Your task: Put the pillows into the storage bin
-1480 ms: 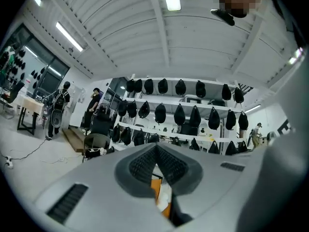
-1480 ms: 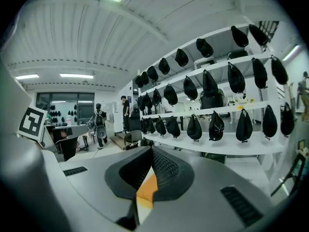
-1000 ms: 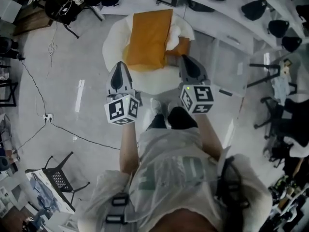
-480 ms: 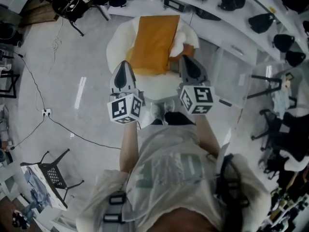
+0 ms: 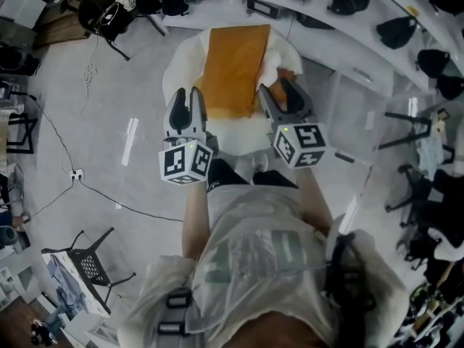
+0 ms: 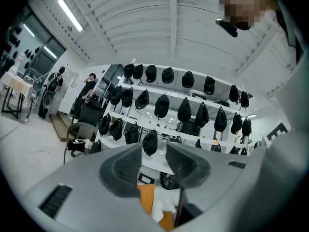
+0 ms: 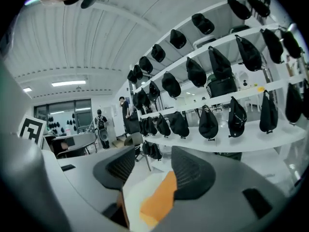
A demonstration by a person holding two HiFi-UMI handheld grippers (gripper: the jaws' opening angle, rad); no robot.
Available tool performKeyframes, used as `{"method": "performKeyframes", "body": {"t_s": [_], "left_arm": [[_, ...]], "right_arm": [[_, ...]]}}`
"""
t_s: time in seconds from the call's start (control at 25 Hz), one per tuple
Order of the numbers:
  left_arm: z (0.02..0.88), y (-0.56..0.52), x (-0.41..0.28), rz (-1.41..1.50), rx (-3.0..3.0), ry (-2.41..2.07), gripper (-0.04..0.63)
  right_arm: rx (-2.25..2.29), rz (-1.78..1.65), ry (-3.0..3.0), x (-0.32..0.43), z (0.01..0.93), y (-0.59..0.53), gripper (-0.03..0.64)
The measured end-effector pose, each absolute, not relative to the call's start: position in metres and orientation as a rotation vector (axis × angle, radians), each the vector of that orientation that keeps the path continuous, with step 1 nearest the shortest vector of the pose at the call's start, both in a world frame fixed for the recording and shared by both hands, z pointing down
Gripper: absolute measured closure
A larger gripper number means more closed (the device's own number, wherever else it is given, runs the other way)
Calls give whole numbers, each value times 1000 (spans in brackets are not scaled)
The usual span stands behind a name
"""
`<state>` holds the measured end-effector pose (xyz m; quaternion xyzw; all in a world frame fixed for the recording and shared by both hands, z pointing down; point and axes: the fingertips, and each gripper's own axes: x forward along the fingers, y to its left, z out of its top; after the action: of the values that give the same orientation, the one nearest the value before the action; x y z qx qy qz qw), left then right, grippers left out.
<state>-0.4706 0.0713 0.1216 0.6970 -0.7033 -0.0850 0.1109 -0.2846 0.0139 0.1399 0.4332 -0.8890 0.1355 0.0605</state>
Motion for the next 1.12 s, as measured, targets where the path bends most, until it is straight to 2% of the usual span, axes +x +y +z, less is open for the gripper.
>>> {"method": "performKeyframes", "body": {"t_s": [0.04,0.08,0.16,0.48,0.64,0.8,1.12], "left_arm": [[127,65,-474,-255,2049,-2027,423],[132,57,-478,-253,2050,-1993,380],[144,40,-487,-235,2054,-1937,352],[200,-33,-540,-103,2138,-1692,334],[262,-87,-571,-9,2129,-1585,331],[366,-142,-602,96,2063,-1496,331],[631,-197,-618,218,1871,-1343,331]], "right_arm": [[1332,427,-2666,-286,144,11,386],[1364,437,-2640,-288,147,5,356],[1424,451,-2592,-291,152,-5,333],[1583,540,-2445,-339,187,-38,330],[1626,596,-2384,-371,227,-75,330],[1657,656,-2306,-390,303,-126,330],[1721,812,-2077,-372,523,-196,330]]}}
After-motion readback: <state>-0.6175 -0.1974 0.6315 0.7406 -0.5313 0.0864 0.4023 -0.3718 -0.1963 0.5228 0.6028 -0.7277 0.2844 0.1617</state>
